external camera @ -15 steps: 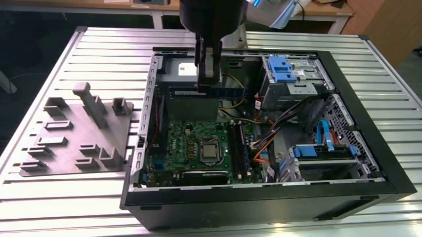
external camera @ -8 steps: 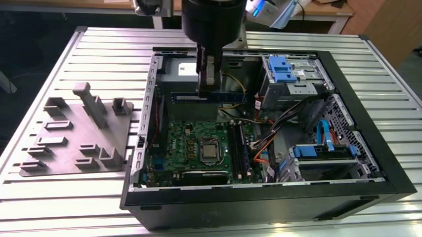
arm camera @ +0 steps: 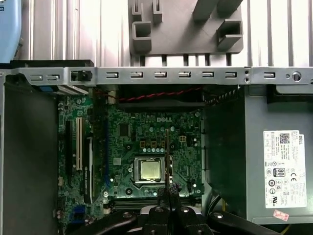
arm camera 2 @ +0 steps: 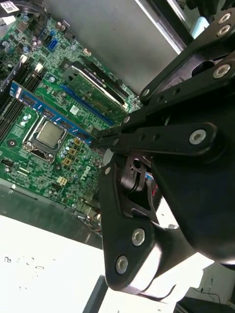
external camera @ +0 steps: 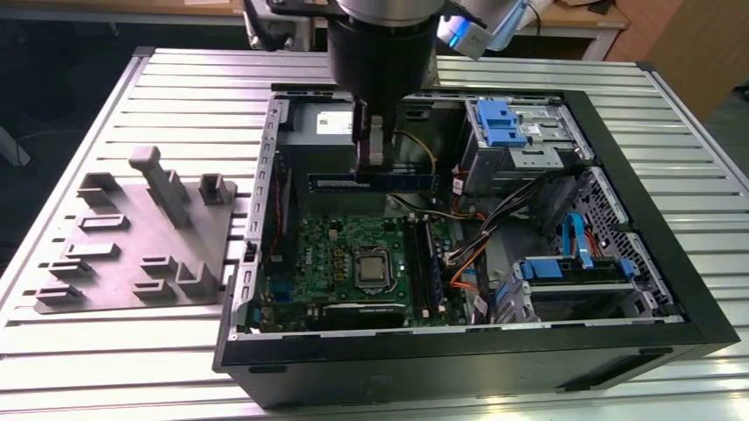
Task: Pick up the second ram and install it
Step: 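Pick up the second ram and move it above second insertion slot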
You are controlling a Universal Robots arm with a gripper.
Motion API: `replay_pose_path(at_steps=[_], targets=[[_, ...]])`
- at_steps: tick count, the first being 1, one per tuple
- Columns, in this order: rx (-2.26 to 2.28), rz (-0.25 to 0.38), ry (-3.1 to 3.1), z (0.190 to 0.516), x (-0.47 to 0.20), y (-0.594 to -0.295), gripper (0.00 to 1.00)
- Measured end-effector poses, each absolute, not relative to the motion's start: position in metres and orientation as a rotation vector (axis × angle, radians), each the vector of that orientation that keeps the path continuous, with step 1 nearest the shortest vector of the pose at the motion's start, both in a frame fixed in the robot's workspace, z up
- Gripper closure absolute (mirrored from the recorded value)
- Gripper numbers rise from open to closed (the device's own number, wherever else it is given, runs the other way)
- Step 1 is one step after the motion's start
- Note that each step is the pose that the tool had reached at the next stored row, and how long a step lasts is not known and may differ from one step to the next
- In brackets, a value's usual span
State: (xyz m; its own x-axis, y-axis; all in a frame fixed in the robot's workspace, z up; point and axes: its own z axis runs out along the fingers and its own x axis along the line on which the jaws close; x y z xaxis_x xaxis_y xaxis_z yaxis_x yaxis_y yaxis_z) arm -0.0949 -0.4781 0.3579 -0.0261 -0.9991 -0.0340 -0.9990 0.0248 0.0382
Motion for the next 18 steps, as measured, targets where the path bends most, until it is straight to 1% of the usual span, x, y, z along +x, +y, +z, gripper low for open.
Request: replay_pose_path(at_steps=[18], targets=[[2.19,-0.081,-2.247,0.325,-0.086,-0.478,0.89]])
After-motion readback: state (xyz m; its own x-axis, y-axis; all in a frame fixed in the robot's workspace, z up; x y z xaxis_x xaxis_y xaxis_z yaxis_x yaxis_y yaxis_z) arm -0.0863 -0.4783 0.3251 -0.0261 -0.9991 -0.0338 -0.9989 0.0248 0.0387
